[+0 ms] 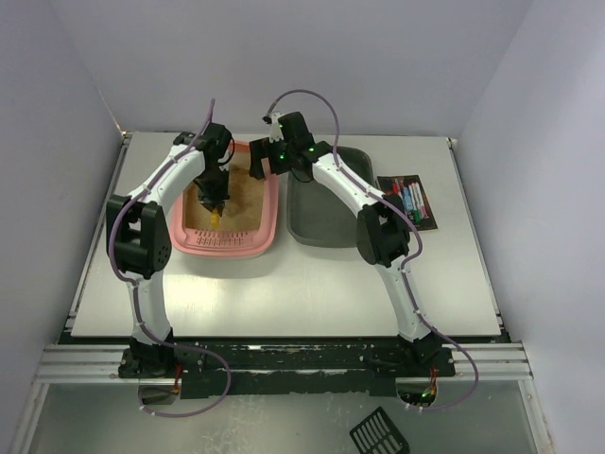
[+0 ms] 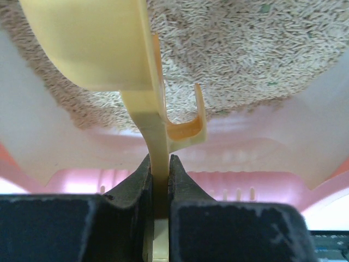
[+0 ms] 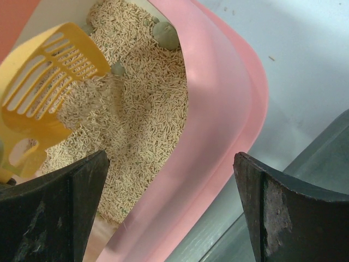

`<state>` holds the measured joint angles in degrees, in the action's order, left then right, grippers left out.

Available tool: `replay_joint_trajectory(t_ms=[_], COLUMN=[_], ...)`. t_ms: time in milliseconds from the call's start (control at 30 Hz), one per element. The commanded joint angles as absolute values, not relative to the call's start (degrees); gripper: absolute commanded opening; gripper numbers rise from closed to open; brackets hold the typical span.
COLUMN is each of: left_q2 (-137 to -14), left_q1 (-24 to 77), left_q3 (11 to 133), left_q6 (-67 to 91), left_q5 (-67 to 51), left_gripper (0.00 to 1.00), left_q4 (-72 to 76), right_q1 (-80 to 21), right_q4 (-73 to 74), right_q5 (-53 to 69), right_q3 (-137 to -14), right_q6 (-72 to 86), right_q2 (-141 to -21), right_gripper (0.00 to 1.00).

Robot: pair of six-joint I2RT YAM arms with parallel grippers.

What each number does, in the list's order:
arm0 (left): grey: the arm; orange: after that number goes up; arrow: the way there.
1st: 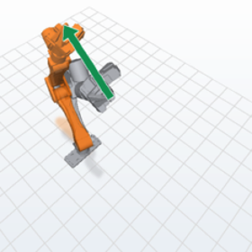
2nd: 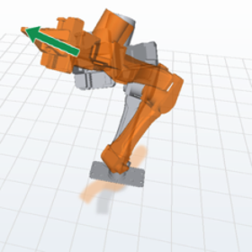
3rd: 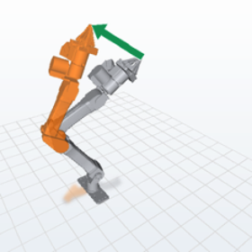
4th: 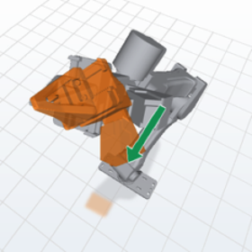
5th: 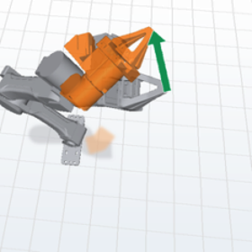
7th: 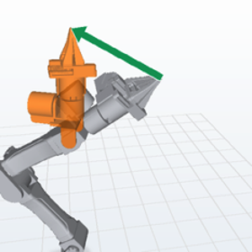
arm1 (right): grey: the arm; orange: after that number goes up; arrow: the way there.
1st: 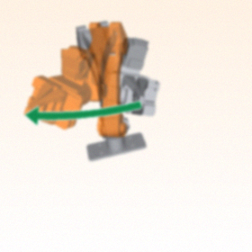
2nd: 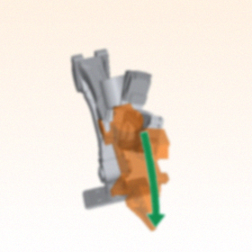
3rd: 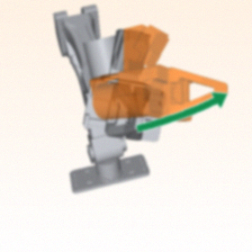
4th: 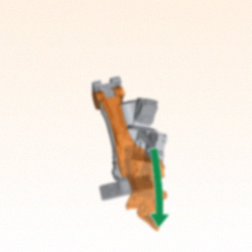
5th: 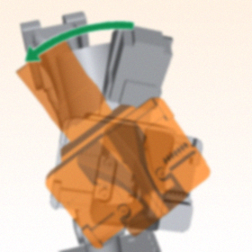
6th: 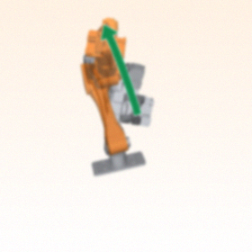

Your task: Clean the litter box

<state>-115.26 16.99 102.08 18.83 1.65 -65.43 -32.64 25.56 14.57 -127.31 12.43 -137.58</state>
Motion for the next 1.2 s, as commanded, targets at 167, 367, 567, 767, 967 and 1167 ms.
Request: replay_joint_trajectory(t_ms=[167, 367, 567, 767, 967, 1167], left_q2=[-112.7, -114.9, -116.4, -117.1, -116.6, -115.6], left_q1=[19.0, 19.4, 19.3, 19.3, 19.1, 16.7], left_q3=[104.1, 101.9, 99.1, 97.5, 96.2, 92.0], left_q6=[19.8, 19.2, 18.2, 16.2, 15.4, 15.4], left_q5=[17.4, 20.1, 16.9, 8.7, 1.5, -5.6], left_gripper=[0.07, 0.07, 0.07, 0.07, 0.07, 0.07], left_q4=[-71.1, -69.0, -63.4, -57.7, -53.4, -47.8], right_q1=[-32.8, -32.7, -32.8, -32.8, -32.8, -32.8], right_q4=[23.7, 23.2, 22.7, 22.6, 22.6, 22.5], right_q5=[18.4, 18.7, 19.1, 18.0, 17.8, 18.1], right_q3=[-126.8, -125.7, -124.4, -123.9, -123.6, -123.6], right_q6=[13.7, 14.1, 13.9, 13.6, 13.3, 13.4], right_q2=[-135.3, -134.4, -133.3, -132.5, -132.1, -132.3], right_gripper=[1.0, 1.0, 1.0, 1.0, 1.0, 1.0])
